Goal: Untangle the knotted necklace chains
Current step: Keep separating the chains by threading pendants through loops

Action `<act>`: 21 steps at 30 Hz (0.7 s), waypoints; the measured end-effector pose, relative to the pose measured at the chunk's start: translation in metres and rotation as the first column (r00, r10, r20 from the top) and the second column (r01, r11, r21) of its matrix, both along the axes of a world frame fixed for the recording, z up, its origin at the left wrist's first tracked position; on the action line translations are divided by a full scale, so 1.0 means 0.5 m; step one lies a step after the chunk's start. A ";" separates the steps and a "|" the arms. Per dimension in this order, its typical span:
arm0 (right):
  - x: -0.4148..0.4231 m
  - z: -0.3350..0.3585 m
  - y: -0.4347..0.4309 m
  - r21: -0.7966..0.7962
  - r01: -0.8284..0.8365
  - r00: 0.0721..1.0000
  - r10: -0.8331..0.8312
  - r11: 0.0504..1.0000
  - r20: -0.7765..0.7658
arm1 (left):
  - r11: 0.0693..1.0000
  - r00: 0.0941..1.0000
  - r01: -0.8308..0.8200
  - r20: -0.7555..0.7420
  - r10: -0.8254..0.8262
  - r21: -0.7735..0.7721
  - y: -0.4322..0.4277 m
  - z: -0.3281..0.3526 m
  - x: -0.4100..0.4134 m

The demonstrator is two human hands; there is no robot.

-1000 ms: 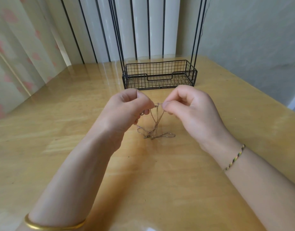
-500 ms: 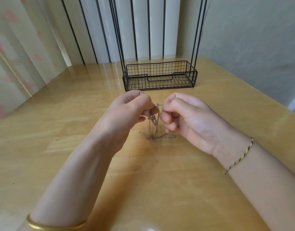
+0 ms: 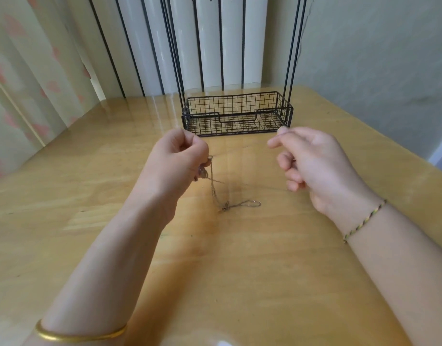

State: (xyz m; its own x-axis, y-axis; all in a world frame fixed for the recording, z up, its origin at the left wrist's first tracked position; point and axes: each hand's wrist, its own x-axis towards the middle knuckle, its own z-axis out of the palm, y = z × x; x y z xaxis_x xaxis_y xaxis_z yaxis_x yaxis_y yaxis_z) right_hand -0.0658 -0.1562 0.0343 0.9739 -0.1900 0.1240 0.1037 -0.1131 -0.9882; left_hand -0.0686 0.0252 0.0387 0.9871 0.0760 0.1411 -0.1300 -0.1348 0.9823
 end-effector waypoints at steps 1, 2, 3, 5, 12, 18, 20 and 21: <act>0.000 0.004 -0.001 0.142 -0.001 0.999 0.008 0.990 -0.049 | 1.000 1.000 0.004 -0.001 -0.004 0.016 0.000 -0.001 0.000; -0.001 0.006 -0.001 0.259 -0.004 0.996 0.027 0.966 -0.084 | 0.999 1.000 0.012 -0.006 -0.012 0.033 0.000 -0.003 0.002; -0.001 0.009 -0.001 0.362 -0.010 0.993 0.051 0.932 -0.105 | 0.999 1.000 0.021 -0.015 -0.021 0.048 0.001 -0.005 0.003; -0.001 0.011 0.001 0.522 -0.024 0.988 0.098 0.853 -0.116 | 0.998 0.999 0.034 -0.035 -0.032 0.058 0.003 -0.009 0.006; -0.008 0.007 0.007 0.688 -0.165 0.960 0.274 0.707 -0.051 | 0.996 0.995 0.053 -0.084 -0.059 -0.066 0.001 -0.007 0.004; -0.020 0.005 0.008 0.606 -0.239 0.936 0.346 0.759 -0.064 | 0.978 0.990 0.107 -0.076 -0.122 -0.178 -0.005 -0.003 -0.002; -0.020 0.003 0.011 0.499 -0.280 0.923 0.374 0.820 -0.095 | 0.976 0.988 0.125 -0.062 -0.138 -0.179 -0.008 -0.001 -0.004; -0.019 0.002 0.012 0.403 -0.287 0.926 0.359 0.869 -0.114 | 0.976 0.988 0.131 -0.056 -0.143 -0.176 -0.009 0.001 -0.006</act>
State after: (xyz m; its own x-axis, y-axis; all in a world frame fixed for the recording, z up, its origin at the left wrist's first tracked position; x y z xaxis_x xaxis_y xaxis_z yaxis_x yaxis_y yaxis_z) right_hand -0.0752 -0.1500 0.0354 0.9870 0.1421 -0.0754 -0.1126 0.2756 -0.9546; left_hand -0.0715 0.0208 0.0392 0.9966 -0.0431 0.0702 -0.0680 0.0511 0.9964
